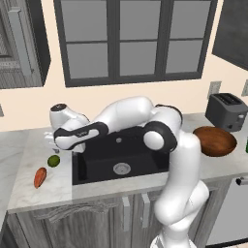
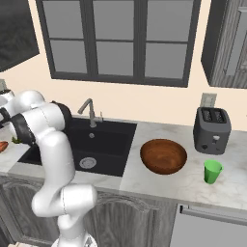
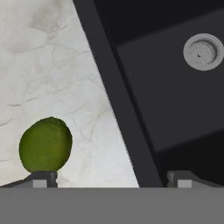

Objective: Remove the lime and sweet potato from the sink. Then move the bowl and cup from the counter to the sink for washing.

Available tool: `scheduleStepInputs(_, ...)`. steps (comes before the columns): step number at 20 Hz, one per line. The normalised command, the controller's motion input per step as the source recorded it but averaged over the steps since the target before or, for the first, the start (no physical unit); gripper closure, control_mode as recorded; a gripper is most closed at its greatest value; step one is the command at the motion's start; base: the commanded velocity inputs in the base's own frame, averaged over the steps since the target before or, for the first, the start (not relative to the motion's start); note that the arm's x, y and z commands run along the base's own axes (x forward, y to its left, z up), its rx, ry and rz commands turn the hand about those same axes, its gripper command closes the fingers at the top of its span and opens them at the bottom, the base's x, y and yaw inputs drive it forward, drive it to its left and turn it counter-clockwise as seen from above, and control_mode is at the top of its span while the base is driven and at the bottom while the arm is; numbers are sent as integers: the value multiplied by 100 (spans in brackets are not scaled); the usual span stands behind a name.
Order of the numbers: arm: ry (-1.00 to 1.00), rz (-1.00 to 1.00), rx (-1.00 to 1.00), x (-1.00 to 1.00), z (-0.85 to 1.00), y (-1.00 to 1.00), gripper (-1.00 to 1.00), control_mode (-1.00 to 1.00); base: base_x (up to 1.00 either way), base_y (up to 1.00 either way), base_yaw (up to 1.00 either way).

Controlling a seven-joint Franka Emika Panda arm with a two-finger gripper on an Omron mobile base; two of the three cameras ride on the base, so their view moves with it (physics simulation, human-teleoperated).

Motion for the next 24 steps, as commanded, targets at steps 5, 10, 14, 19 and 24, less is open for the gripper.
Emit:
scheduleStepInputs(5,0,-2,-1,-22,14,-38,-100,-100,0,0,0)
scheduleStepInputs(10,0,0,-3,-28,17,-40,-100,-100,0,0,0)
scheduleStepInputs(14,0,0,-4,-30,19,-42,-100,-100,0,0,0)
scheduleStepInputs(19,0,0,-4,-29,18,-46,-100,-100,0,0,0)
scheduleStepInputs(24,0,0,-1,-31,15,-49,-100,-100,0,0,0)
